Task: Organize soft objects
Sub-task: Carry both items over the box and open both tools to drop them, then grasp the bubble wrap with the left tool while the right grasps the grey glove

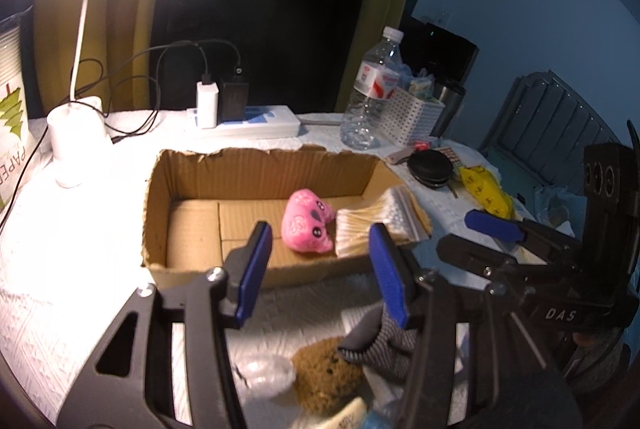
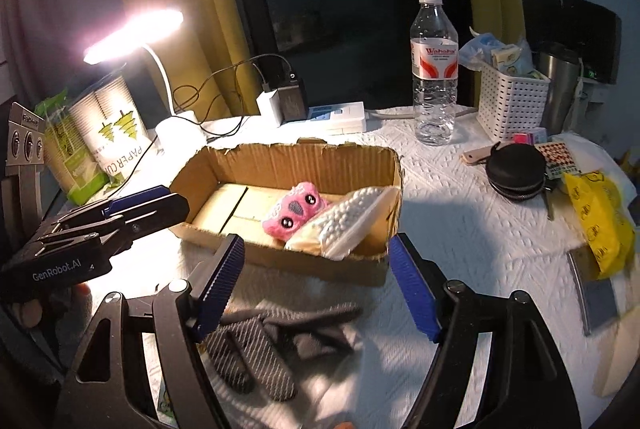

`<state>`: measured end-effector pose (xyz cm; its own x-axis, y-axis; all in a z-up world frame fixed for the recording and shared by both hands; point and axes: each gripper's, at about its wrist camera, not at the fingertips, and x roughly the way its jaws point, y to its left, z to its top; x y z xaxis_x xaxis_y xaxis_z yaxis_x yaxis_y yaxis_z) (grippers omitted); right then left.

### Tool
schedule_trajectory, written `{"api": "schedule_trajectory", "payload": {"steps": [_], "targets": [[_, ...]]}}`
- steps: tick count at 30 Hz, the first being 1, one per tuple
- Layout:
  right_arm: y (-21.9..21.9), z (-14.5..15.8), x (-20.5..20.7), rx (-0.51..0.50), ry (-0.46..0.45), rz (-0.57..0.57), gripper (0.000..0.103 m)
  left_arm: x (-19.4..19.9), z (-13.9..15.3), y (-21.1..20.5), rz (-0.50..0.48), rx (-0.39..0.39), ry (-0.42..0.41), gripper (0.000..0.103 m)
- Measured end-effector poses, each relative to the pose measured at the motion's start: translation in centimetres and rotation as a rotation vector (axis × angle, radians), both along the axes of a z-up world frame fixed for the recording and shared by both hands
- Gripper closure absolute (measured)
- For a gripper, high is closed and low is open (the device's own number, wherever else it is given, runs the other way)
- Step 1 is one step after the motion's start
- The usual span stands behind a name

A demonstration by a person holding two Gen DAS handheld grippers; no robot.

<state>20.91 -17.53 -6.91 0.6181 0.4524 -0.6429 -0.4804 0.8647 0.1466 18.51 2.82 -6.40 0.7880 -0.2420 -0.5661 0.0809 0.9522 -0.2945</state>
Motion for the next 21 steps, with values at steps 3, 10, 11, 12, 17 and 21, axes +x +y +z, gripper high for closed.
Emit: {"api": "schedule_trajectory", "payload": {"steps": [3, 10, 11, 12, 17, 21], "targets": [[-0.1, 0.1, -1.1, -0.008, 0.002, -0.009, 0.026, -1.1, 0.1, 0.2, -0.002, -0.005, -0.005, 0.051], [0.8, -0.7, -3.2, -0.027, 0.026, 0.006, 0.026, -4.0, -0.5, 1.0, 0.009, -0.017, -0.009, 0.05], [0.9, -0.9, -3.4, -0.025, 0.03, 0.01, 0.026, -4.3, -0.6, 1.1, 0.009, -0.013, -0.008, 0.05], [1.2, -1.3, -3.7, -0.026, 0.038, 0.014, 0.026, -4.7, -0.8, 1.3, 0.01, -0.007, -0.006, 0.046], [2.5, -3.1, -4.1, -0.044, 0.077, 0.029, 0.026, -6.2, -1.7, 2.1, 0.031, -0.007, -0.003, 0.017], [3.4, -4.6, -3.8, -0.064, 0.108, 0.031, 0.026, -6.9, -2.7, 3.1, 0.055, -0.012, 0.024, 0.017]]}}
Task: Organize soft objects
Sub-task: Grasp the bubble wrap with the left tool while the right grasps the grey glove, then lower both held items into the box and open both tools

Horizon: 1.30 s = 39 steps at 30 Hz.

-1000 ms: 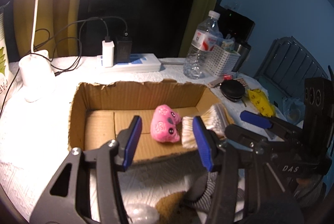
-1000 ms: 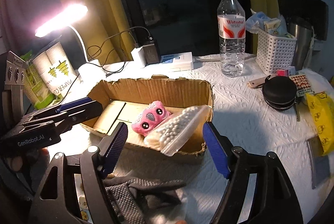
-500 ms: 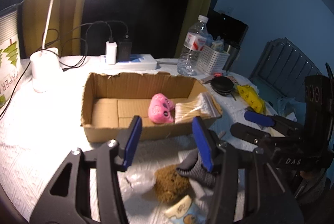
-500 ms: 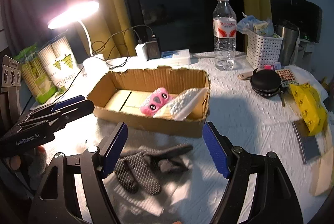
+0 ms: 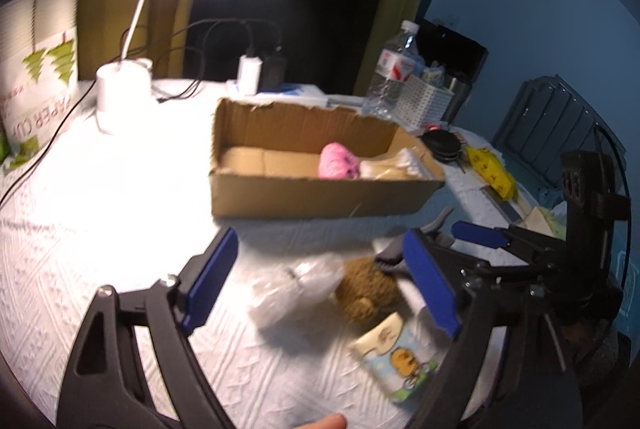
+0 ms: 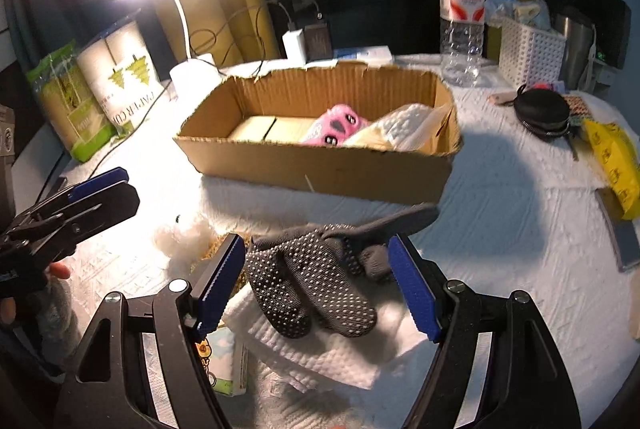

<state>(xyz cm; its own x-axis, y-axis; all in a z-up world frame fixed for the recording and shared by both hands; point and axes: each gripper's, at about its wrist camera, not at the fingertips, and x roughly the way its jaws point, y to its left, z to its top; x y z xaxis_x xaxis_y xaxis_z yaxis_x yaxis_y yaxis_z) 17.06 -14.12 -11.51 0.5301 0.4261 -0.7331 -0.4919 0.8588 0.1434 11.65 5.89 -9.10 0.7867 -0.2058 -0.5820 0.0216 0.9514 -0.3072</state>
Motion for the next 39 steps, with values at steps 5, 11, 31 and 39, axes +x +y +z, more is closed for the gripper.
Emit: {"api": "schedule_trajectory", "payload": {"steps": [5, 11, 31, 39], "targets": [[0.9, -1.4, 0.3, -0.042, 0.018, 0.003, 0.034, -0.3, -1.3, 0.7, 0.019, 0.007, 0.037, 0.017], [0.7, -2.2, 0.4, -0.067, 0.022, 0.006, 0.072, -0.4, -2.7, 0.8, 0.026, 0.009, 0.074, 0.017], [-1.8, 3.1, -0.6, 0.048, -0.092, 0.026, 0.092, 2.2, -5.1, -0.9, -0.019, 0.035, 0.145, 0.048], [-2.4, 4.9, -0.7, 0.083, -0.13, 0.035, 0.092, 1.7, -2.3, -1.0, -0.013, 0.035, 0.085, 0.051]]}}
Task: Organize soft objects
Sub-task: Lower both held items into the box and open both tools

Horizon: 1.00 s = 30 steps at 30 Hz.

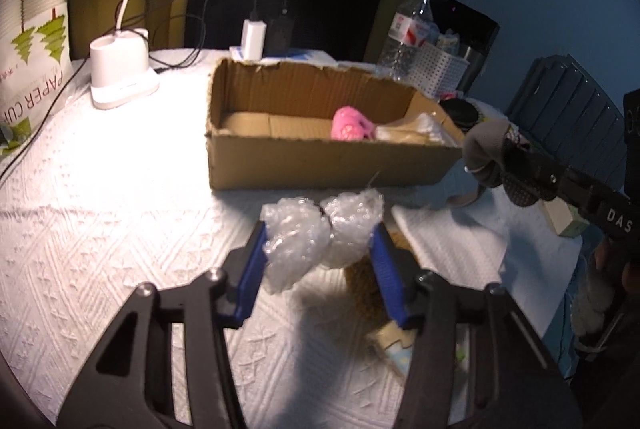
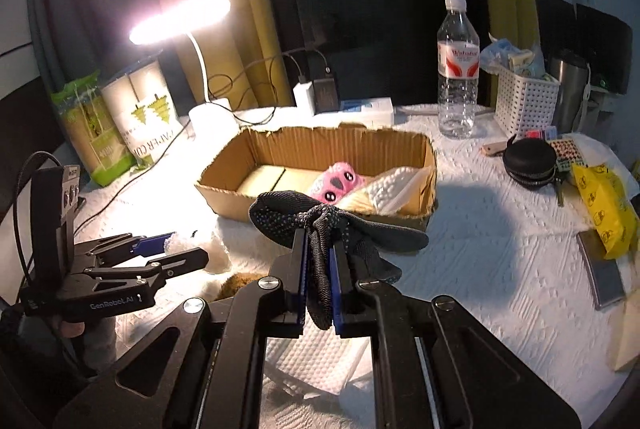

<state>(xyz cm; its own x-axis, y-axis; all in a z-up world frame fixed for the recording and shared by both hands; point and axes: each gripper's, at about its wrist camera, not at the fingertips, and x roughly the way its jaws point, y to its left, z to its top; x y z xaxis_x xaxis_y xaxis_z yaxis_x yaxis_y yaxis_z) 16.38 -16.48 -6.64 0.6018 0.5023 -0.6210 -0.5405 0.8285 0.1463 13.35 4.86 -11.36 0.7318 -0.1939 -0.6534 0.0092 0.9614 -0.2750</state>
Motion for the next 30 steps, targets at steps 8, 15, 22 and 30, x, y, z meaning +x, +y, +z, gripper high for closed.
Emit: {"api": "schedule_trajectory", "payload": {"steps": [8, 15, 22, 30], "targets": [[-0.4, 1.7, 0.6, 0.027, -0.033, 0.009, 0.092, -0.1, 2.8, -0.1, 0.005, 0.021, -0.063, 0.051], [-0.8, 2.5, 1.6, 0.042, -0.051, 0.009, 0.092, 0.6, 4.3, 0.7, 0.028, 0.055, -0.108, 0.051], [-0.7, 3.2, 3.1, 0.039, -0.072, 0.007, 0.092, 1.9, 6.1, 1.9, 0.049, 0.082, -0.16, 0.051], [-0.6, 3.2, 5.4, 0.033, -0.085, -0.017, 0.092, 4.1, 6.8, 3.6, 0.077, 0.09, -0.189, 0.051]]}}
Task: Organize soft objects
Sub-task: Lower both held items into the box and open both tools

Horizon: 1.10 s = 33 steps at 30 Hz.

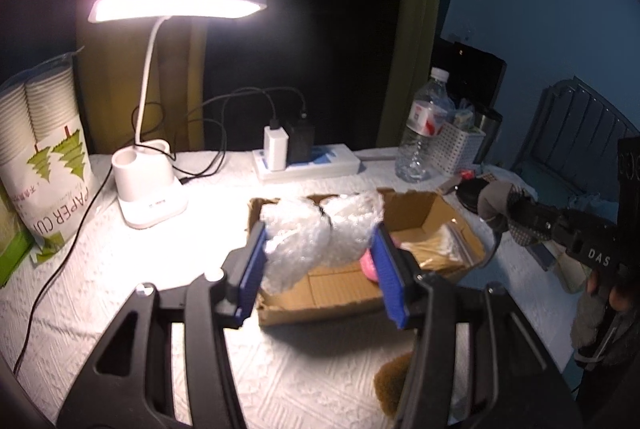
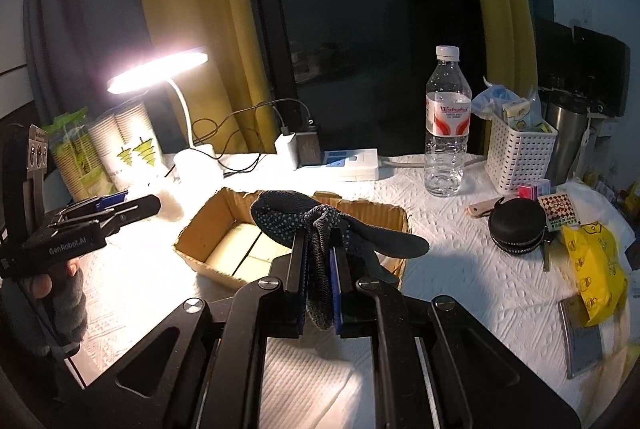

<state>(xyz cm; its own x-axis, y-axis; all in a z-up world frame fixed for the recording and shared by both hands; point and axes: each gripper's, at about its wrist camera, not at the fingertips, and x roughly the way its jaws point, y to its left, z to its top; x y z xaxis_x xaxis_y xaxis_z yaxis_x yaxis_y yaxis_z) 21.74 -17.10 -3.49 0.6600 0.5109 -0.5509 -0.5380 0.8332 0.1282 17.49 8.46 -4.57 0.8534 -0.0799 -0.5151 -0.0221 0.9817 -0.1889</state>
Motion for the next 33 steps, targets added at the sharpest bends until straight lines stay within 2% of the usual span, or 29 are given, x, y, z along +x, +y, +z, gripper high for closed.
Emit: {"api": "schedule_trajectory", "payload": {"steps": [5, 14, 25, 26, 29, 31, 33], "targets": [[0.3, -0.7, 1.4, -0.01, 0.01, -0.006, 0.092, 1.8, -1.0, 0.5, -0.006, -0.02, 0.002, 0.051], [0.6, -2.2, 4.8, -0.031, 0.012, -0.038, 0.092, 5.2, -3.8, 0.3, -0.011, -0.013, 0.06, 0.051], [1.3, -5.1, 7.9, -0.039, 0.073, -0.048, 0.092, 7.5, -6.1, 0.6, -0.008, -0.047, 0.137, 0.048], [1.4, -5.2, 8.0, -0.04, 0.077, -0.048, 0.092, 7.6, -6.2, 0.6, -0.008, -0.046, 0.144, 0.047], [1.6, -5.5, 8.4, -0.038, 0.082, -0.054, 0.092, 7.4, -6.1, 0.6, -0.003, -0.049, 0.138, 0.035], [1.8, -5.4, 8.4, -0.038, 0.081, -0.047, 0.087, 7.2, -5.8, 0.7, -0.003, -0.05, 0.126, 0.032], [1.9, -5.3, 8.3, -0.038, 0.079, -0.041, 0.075, 6.9, -5.4, 0.6, -0.001, -0.045, 0.115, 0.024]]}}
